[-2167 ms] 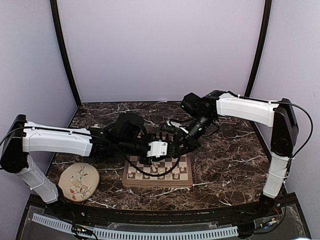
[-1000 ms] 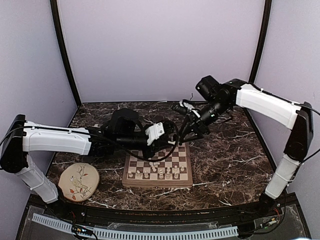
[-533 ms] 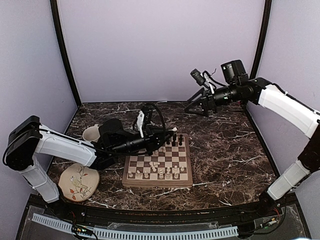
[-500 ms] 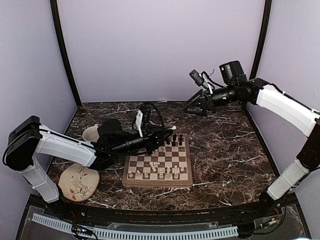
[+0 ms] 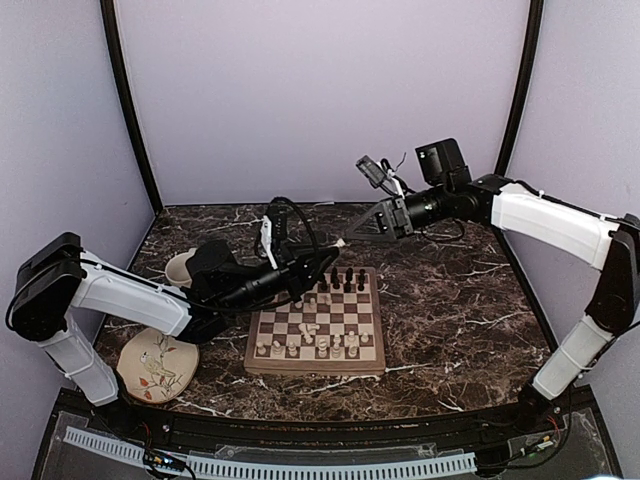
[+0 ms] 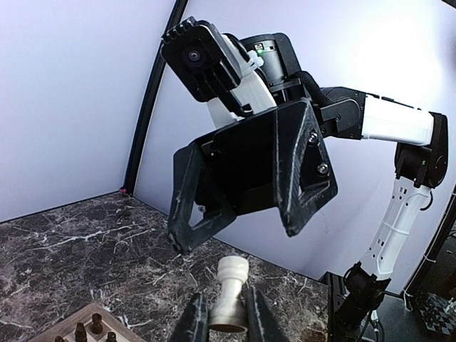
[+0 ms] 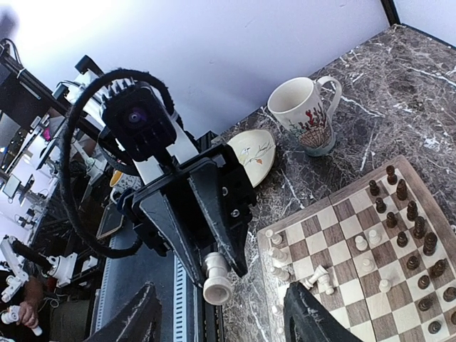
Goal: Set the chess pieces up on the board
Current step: Pass from the left arm to the right, then place the rook at h1, then pick up the chess pile from the chessboard, then pass from the left arm to the right
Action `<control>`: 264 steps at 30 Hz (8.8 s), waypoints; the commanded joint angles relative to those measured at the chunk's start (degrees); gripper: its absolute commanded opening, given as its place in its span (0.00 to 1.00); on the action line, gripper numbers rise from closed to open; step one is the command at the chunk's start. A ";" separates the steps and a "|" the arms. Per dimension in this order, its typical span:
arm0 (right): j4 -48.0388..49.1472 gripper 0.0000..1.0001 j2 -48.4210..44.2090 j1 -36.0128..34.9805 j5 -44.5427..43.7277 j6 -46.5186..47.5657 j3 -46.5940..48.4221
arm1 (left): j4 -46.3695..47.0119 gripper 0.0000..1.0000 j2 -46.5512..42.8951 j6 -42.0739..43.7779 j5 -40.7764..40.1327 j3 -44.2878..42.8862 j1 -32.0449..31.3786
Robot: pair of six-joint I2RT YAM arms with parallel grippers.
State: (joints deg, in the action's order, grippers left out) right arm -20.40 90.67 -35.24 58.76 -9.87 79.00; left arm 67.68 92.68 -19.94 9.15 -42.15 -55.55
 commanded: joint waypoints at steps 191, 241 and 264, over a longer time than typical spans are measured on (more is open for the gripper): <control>-5.24 0.36 -12.21 7.83 -30.84 39.11 -27.22 | -101.83 0.45 17.00 53.71 3.48 -35.31 5.45; -24.18 0.32 13.13 5.18 -4.45 28.82 3.86 | -79.91 0.20 1.75 53.42 5.53 -19.07 6.77; -20.57 0.35 22.28 -0.62 -2.60 14.84 12.40 | -57.03 0.19 -1.03 19.58 9.03 -11.53 10.20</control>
State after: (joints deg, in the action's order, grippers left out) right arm -44.47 112.42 -35.70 57.34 9.17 89.49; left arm 3.70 94.83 10.61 16.23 -55.44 -45.43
